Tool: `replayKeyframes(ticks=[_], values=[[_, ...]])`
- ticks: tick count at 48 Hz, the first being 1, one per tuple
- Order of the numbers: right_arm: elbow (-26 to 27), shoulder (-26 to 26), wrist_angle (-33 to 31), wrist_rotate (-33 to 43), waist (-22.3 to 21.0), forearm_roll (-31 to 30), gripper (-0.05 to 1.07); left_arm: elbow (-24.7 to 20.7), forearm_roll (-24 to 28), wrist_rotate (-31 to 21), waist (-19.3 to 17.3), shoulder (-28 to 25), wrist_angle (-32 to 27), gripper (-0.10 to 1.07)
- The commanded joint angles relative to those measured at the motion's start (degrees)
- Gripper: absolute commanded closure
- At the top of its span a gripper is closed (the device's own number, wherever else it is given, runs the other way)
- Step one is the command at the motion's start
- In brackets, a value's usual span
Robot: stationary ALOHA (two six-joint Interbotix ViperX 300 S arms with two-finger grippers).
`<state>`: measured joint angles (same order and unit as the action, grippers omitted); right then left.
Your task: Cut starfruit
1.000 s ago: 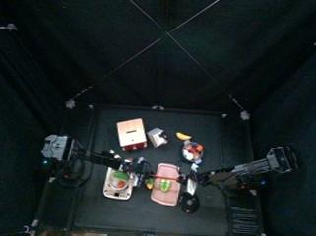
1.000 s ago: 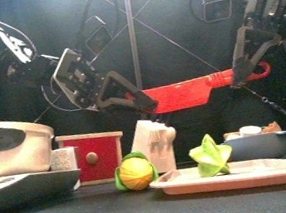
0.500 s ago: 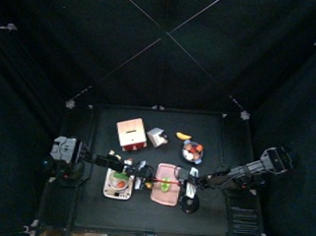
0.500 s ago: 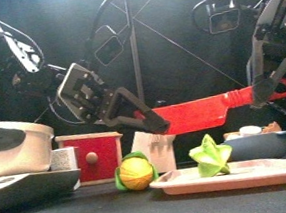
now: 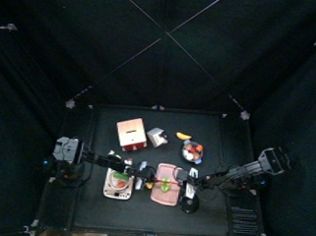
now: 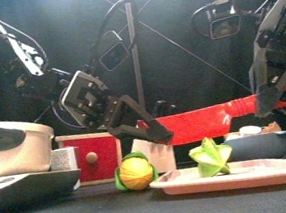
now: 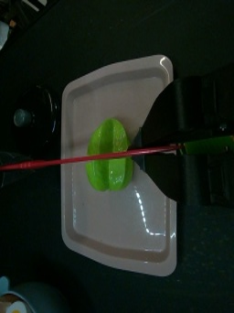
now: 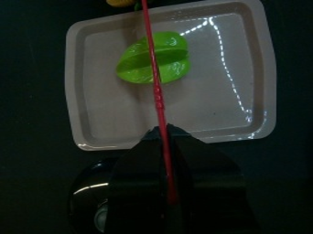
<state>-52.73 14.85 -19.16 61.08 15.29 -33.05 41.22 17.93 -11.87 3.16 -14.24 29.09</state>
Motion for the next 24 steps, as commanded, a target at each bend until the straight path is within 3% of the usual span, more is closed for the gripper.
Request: replayKeyframes(ticks=[1, 24], values=[[0.3, 0.4, -0.1, 0.4, -0.3, -0.4, 0.68, -0.4, 0.2, 0.1, -0.2, 0.3, -0.2, 0.62], [0.6, -2.9, 0.1, 0.4, -0.3, -0.4, 0.68, -2.6, 0.4, 0.1, -0.4, -3.1, -1.8, 0.62]])
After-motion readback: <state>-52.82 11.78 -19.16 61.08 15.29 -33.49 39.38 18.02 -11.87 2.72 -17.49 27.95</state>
